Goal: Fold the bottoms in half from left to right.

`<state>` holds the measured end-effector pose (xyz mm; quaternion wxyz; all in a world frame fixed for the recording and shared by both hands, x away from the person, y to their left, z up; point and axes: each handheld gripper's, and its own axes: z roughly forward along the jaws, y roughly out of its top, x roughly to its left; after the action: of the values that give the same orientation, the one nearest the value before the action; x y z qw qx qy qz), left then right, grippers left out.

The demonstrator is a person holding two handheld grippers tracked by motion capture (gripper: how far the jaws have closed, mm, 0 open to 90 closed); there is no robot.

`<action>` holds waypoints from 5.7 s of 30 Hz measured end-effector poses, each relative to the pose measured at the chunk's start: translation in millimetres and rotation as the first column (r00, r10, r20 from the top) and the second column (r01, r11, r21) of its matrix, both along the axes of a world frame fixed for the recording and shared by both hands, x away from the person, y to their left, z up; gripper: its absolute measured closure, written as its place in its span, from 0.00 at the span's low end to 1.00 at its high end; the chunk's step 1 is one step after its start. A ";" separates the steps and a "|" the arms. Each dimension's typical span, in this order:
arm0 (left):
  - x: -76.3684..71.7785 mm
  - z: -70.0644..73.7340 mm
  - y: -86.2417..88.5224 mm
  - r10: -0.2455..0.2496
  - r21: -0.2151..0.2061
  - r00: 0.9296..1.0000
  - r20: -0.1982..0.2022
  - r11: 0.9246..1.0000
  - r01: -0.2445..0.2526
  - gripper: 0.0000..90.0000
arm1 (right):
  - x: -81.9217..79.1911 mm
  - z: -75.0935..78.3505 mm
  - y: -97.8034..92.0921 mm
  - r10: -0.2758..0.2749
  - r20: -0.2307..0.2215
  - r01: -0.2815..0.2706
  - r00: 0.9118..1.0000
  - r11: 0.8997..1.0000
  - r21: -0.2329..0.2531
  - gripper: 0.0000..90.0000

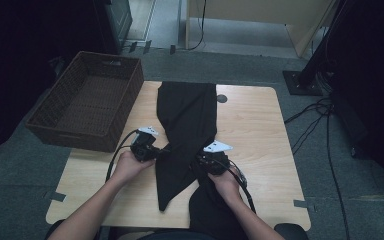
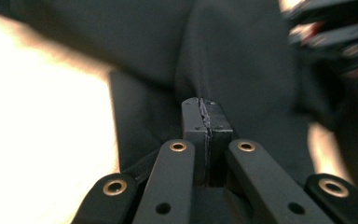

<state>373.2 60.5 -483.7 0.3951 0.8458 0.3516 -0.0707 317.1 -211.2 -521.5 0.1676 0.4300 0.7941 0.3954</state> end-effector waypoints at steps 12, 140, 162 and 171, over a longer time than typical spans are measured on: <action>-6.6 20.3 12.6 0.020 -0.108 1.000 0.009 0.994 -0.019 1.00 | -9.7 14.3 9.6 0.048 0.006 -0.048 0.999 0.999 0.026 0.83; 55.7 -20.3 -21.4 0.152 0.148 0.977 0.152 0.973 -0.174 0.85 | 14.5 26.3 12.3 0.092 -0.066 -0.089 0.994 0.995 0.048 0.97; 55.8 -19.9 -22.3 0.153 0.154 0.976 0.153 0.972 -0.177 0.85 | 46.9 47.9 -61.7 -0.116 -0.077 0.125 0.990 0.984 0.124 0.73; 56.0 -19.7 -22.2 0.165 0.149 0.976 0.141 0.971 -0.186 0.85 | 20.2 36.8 -23.0 -0.002 -0.099 0.017 0.995 0.988 0.151 0.56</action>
<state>429.2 38.3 -503.5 0.3519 0.8433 0.4035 0.0474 337.3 -234.2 -484.7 0.0968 0.4645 0.7668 0.4322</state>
